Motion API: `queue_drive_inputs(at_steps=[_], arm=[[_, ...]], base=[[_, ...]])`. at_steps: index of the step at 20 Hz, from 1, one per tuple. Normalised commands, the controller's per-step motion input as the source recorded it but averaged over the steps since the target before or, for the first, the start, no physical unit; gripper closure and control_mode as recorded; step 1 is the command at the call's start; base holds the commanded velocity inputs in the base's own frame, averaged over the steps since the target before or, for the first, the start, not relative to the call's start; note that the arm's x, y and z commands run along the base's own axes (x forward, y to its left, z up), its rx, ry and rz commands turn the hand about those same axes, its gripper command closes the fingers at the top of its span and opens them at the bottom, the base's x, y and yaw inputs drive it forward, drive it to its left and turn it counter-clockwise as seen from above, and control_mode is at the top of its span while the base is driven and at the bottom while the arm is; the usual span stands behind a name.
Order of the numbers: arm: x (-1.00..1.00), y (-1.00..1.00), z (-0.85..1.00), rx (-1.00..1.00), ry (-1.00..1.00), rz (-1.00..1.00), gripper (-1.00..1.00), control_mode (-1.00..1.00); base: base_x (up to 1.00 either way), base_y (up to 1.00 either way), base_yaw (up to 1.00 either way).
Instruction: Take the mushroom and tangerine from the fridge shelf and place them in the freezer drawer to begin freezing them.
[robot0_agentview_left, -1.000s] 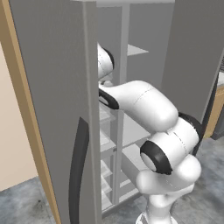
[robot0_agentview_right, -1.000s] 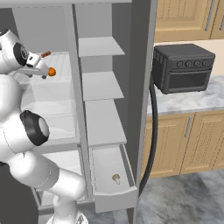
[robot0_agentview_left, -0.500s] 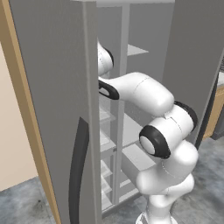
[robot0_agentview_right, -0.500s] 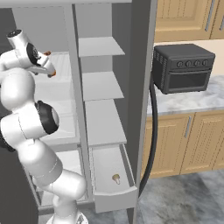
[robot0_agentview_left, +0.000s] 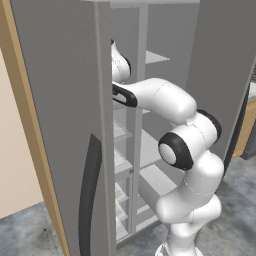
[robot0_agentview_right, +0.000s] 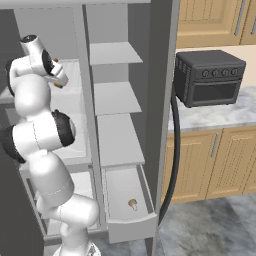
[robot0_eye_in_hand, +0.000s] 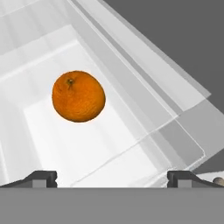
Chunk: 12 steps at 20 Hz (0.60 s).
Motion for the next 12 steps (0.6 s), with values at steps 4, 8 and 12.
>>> queue_drive_inputs(at_steps=[4, 8, 12], arm=[[0.25, 0.0, -0.13, 0.0, 0.0, 0.0, -1.0, -1.0], [0.22, 0.03, -0.08, 0.01, 0.0, 0.0, -1.0, -1.0], [0.2, 0.06, -0.03, 0.0, 0.0, 0.0, -1.0, -1.0]], base=[[0.0, 0.0, 0.0], [0.0, 0.0, 0.0], [0.0, 0.0, 0.0]])
